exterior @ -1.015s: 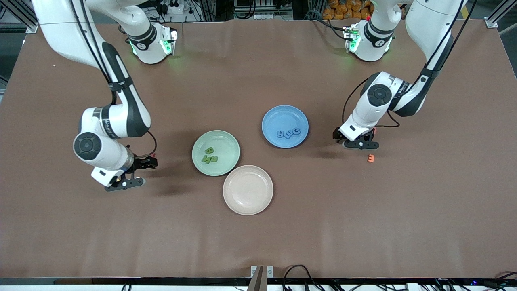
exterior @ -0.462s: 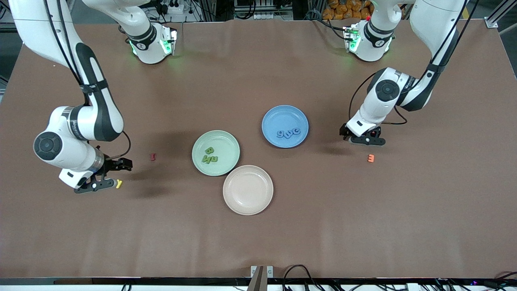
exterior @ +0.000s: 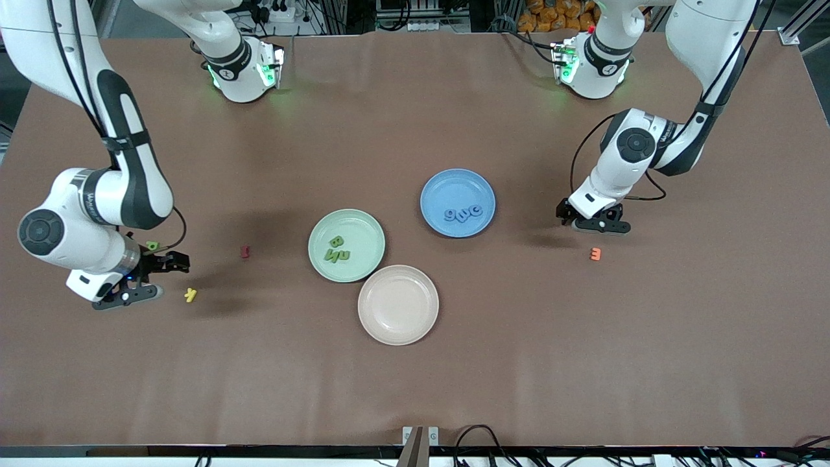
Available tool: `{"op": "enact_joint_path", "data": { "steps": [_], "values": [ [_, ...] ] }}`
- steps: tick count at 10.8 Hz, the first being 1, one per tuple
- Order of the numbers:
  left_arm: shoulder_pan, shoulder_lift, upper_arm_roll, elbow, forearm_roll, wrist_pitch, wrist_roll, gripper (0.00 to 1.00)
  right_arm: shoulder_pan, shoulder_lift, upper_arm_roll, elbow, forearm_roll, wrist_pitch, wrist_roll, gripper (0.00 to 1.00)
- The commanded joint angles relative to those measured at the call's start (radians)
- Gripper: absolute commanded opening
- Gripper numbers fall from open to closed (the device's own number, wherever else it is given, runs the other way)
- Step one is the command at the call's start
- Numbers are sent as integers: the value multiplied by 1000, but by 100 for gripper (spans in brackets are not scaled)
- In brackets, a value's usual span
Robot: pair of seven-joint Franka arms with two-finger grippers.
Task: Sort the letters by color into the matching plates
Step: 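Move the left gripper to the blue x while the right gripper reaches green p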
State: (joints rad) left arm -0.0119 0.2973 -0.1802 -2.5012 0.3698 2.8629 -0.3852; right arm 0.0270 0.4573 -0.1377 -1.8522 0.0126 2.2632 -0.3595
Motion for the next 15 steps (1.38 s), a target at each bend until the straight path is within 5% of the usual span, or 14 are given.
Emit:
{"op": "enact_joint_path", "data": {
  "steps": [1,9,15],
  "values": [
    [0,-23,-1,-21,18,15,-61,100,-68,-29,12,-51,-7,48,-77,100],
    [-10,-14,-13,-28,18,13,-212,100,-202,-69,15,-252,-5,257,-248,100],
    [-8,-14,-13,-31,15,13,-216,78,-236,-75,18,-370,0,372,-248,100]
  ]
}}
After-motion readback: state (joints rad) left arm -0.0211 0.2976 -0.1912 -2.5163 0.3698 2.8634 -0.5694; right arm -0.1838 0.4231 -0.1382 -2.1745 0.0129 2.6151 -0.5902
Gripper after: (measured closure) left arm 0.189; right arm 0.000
